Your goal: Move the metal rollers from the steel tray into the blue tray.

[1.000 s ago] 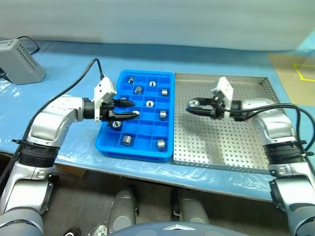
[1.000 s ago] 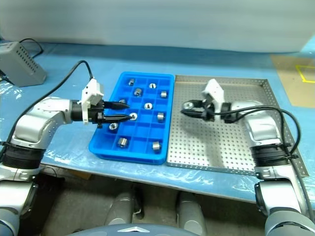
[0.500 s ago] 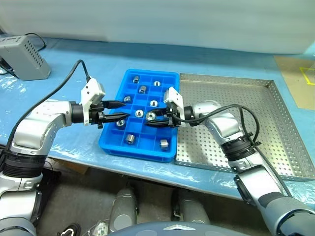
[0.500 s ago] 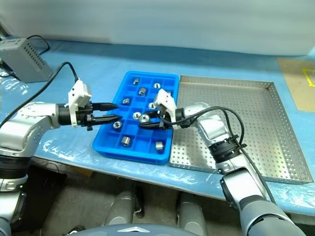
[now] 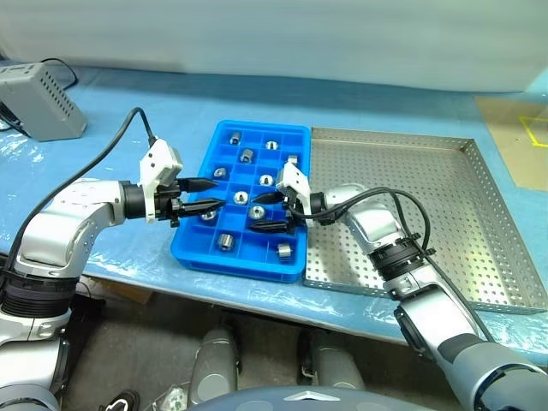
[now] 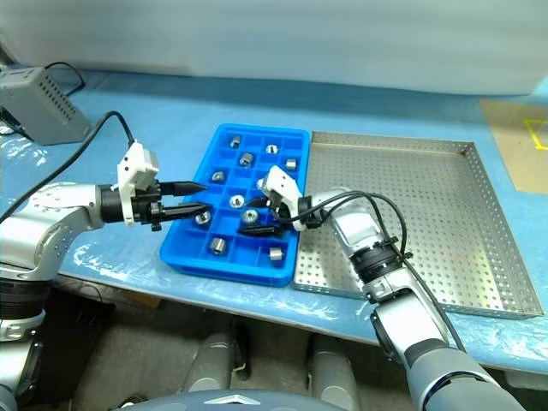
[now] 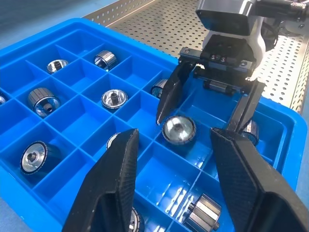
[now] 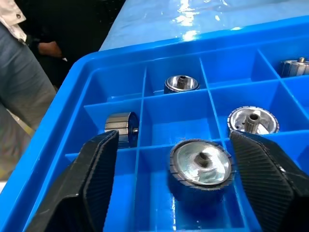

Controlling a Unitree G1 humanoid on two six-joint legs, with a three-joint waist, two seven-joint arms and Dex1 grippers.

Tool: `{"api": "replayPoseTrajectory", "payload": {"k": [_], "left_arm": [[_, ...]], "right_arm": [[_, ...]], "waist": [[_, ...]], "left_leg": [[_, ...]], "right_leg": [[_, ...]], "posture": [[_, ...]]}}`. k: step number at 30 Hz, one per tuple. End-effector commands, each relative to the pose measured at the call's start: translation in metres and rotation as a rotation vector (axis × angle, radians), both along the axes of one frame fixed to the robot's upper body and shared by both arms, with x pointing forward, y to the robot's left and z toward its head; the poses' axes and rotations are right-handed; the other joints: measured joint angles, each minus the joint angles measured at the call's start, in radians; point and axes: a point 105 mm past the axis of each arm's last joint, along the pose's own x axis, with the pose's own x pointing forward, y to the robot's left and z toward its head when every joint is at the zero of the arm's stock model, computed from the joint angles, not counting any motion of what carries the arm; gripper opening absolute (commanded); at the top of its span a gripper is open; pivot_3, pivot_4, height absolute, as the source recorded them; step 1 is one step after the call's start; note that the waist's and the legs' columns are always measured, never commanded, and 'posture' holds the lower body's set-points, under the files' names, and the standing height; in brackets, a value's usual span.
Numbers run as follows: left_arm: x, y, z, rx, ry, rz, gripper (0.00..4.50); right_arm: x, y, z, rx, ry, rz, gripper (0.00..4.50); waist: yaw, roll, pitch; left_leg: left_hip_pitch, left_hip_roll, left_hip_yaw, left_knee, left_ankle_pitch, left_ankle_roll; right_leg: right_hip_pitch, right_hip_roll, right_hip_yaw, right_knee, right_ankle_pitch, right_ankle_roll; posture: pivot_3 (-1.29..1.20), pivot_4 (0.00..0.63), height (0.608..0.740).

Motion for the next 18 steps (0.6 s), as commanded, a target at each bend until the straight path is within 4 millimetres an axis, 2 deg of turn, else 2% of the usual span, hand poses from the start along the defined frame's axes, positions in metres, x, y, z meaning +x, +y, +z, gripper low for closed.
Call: {"api": "replayPoseTrajectory", "payload": {"k": [1,3,5,9,12,14,16,18], "left_arm": [[0.001,-0.004,0.012,-0.016,-0.051,-0.020,2.47],[0.002,-0.006,0.013,-0.019,-0.053,-0.027,2.47],[0.007,-0.009,0.014,-0.036,-0.059,-0.027,2.47],[0.015,-0.017,0.013,-0.053,-0.069,-0.033,2.47],[0.022,-0.029,0.009,-0.069,-0.078,-0.045,2.47],[0.027,-0.037,0.007,-0.091,-0.079,-0.050,2.47],[0.034,-0.045,0.005,-0.123,-0.077,-0.046,2.47],[0.041,-0.052,0.000,-0.153,-0.068,-0.036,2.47]], "right_arm": [[0.009,-0.016,0.041,0.067,-0.099,-0.042,3.58],[0.012,-0.030,0.053,0.081,-0.121,-0.078,3.58],[0.017,-0.057,0.063,0.068,-0.155,-0.160,3.58],[0.015,-0.103,0.066,0.034,-0.168,-0.301,3.58],[0.013,-0.139,0.058,0.004,-0.170,-0.446,3.58],[0.011,-0.156,0.052,0.011,-0.157,-0.536,3.58],[0.006,-0.166,0.043,0.021,-0.140,-0.603,3.58],[-0.001,-0.168,0.034,0.044,-0.117,-0.648,3.58]], "waist": [[0.003,0.000,0.000],[0.003,0.000,0.000],[0.003,0.000,0.000],[0.003,-0.001,0.000],[-0.002,-0.001,0.000],[-0.004,-0.001,0.000],[-0.010,0.000,0.000],[-0.017,0.000,-0.001]], "left_leg": [[0.000,0.000,0.000,0.000,0.000,0.000],[0.000,0.000,0.000,0.000,0.000,0.000],[0.000,-0.001,0.000,0.000,0.000,0.000],[0.001,-0.001,0.000,0.000,0.000,0.000],[0.001,-0.001,0.000,0.000,0.000,0.001],[0.001,-0.001,0.000,0.000,0.000,0.001],[0.001,-0.001,0.001,0.000,0.000,0.001],[0.002,0.000,0.001,0.001,0.000,0.001]], "right_leg": [[0.000,0.000,0.000,0.000,0.000,0.000],[0.000,0.000,0.000,0.000,0.000,0.000],[0.001,0.000,0.000,-0.001,0.000,0.000],[0.002,0.000,0.000,-0.001,0.000,0.000],[0.002,0.000,0.001,-0.001,0.000,0.000],[0.002,0.000,0.001,-0.001,0.000,0.000],[0.002,0.000,0.001,-0.001,0.000,0.000],[0.002,0.000,0.001,-0.001,0.000,0.000]], "posture": [[-0.08,0.150,0.740],[-0.09,0.150,0.740],[-0.10,0.150,0.740],[-0.15,0.150,0.740],[-0.18,0.150,0.740],[-0.21,0.150,0.740],[-0.24,0.150,0.740],[-0.27,0.150,0.740]]}}
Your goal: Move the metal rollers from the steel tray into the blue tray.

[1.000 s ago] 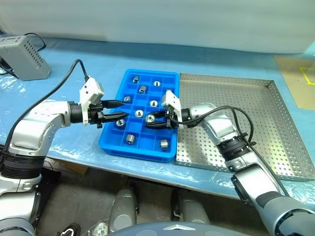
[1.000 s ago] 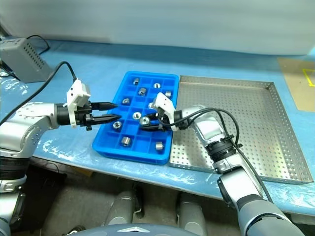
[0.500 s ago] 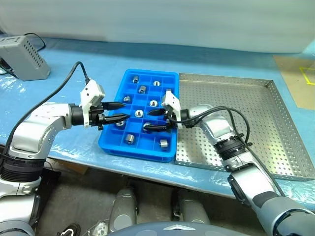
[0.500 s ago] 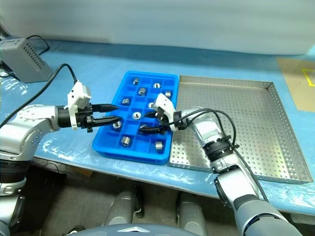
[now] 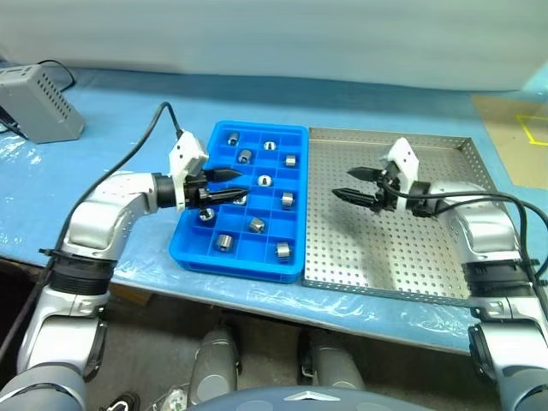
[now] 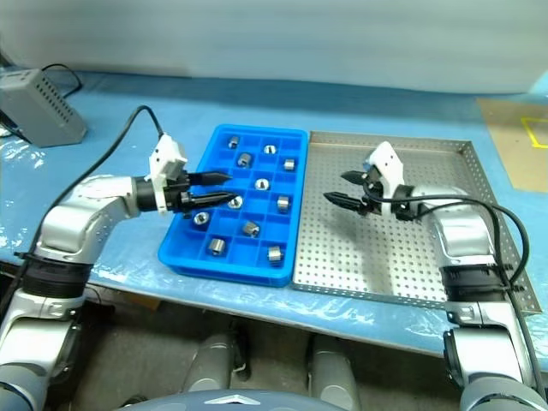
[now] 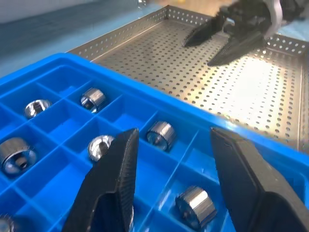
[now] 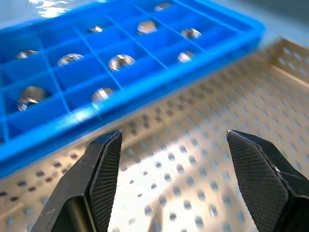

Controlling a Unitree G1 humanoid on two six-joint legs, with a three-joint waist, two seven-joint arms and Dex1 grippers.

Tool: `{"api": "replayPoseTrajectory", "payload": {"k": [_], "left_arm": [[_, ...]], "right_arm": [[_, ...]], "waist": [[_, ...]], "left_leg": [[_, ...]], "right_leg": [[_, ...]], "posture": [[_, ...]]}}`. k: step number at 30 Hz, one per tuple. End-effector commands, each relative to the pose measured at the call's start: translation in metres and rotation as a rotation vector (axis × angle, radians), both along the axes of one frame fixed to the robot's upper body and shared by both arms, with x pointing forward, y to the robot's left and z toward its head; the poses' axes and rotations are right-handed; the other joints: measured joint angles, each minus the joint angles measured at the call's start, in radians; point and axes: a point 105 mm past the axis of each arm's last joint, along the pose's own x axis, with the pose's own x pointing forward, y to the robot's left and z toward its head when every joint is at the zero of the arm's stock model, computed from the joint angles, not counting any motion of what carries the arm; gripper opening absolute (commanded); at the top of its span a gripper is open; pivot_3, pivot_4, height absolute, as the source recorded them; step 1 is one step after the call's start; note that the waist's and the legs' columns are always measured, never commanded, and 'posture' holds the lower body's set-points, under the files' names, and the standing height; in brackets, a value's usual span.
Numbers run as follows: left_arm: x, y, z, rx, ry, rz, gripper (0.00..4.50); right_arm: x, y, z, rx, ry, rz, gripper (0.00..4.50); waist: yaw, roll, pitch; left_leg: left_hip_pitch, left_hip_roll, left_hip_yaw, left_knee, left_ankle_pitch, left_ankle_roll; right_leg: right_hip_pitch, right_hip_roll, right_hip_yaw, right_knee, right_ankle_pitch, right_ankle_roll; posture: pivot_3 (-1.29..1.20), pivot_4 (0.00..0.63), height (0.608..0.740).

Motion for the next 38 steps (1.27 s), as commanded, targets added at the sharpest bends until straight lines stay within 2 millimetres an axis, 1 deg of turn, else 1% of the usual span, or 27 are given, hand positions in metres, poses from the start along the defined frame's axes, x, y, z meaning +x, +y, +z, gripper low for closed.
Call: {"api": "replayPoseTrajectory", "payload": {"k": [1,5,7,8,12,17,27,38], "left_arm": [[0.013,-0.011,0.001,-0.030,-0.030,0.014,2.47],[0.016,-0.020,-0.012,-0.026,-0.008,-0.001,2.47],[0.017,-0.022,-0.014,-0.024,-0.009,-0.012,2.47],[0.019,-0.022,-0.014,-0.023,-0.009,-0.013,2.47],[0.026,-0.019,-0.014,-0.018,-0.013,-0.008,2.47],[0.030,-0.014,-0.011,-0.019,-0.029,0.015,2.47],[0.029,-0.006,-0.008,-0.023,-0.041,0.045,2.47],[0.027,-0.005,-0.006,-0.033,-0.042,0.060,2.47]], "right_arm": [[-0.010,0.001,0.008,0.060,-0.054,-0.055,3.58],[-0.022,0.013,0.006,0.092,-0.050,-0.052,3.58],[-0.024,0.011,0.006,0.083,-0.051,-0.068,3.58],[-0.023,0.008,0.006,0.078,-0.054,-0.080,3.58],[-0.017,-0.001,0.009,0.064,-0.078,-0.134,3.58],[-0.014,0.008,0.013,0.087,-0.096,-0.123,3.58],[-0.005,0.011,0.014,0.077,-0.107,-0.113,3.58],[-0.002,0.011,0.014,0.065,-0.111,-0.109,3.58]], "waist": [[-0.009,0.000,0.000],[-0.031,0.000,0.000],[-0.039,0.000,0.000],[-0.042,0.000,0.000],[-0.043,0.000,0.000],[-0.044,0.000,0.000],[-0.044,0.000,0.000],[-0.042,0.000,0.000]], "left_leg": [[0.000,0.000,0.000,0.000,0.000,0.000],[0.000,0.000,0.000,0.000,0.000,0.001],[-0.001,0.000,0.000,0.000,0.001,0.003],[-0.001,0.000,0.000,0.000,0.001,0.003],[-0.001,-0.001,0.000,0.000,0.000,0.002],[-0.001,-0.001,0.000,0.000,0.000,0.004],[-0.001,-0.001,0.000,0.000,0.000,0.004],[-0.001,-0.001,0.000,0.000,0.000,0.004]], "right_leg": [[0.000,0.000,0.000,0.000,0.000,0.000],[0.000,0.000,0.000,0.000,0.000,0.000],[-0.001,0.000,0.000,-0.001,0.000,0.000],[-0.001,0.000,0.000,-0.001,0.000,0.000],[0.000,0.000,0.000,-0.001,0.000,0.000],[0.000,0.000,0.000,-0.002,0.000,0.000],[0.000,0.000,0.000,-0.003,0.000,0.000],[0.000,0.000,0.000,-0.003,0.000,0.000]], "posture": [[-0.28,0.150,0.740],[-0.30,0.150,0.740],[-0.30,0.150,0.740],[-0.34,0.150,0.740],[-0.34,0.150,0.740],[-0.33,0.150,0.740],[-0.30,0.150,0.740],[-0.29,0.150,0.740]]}}
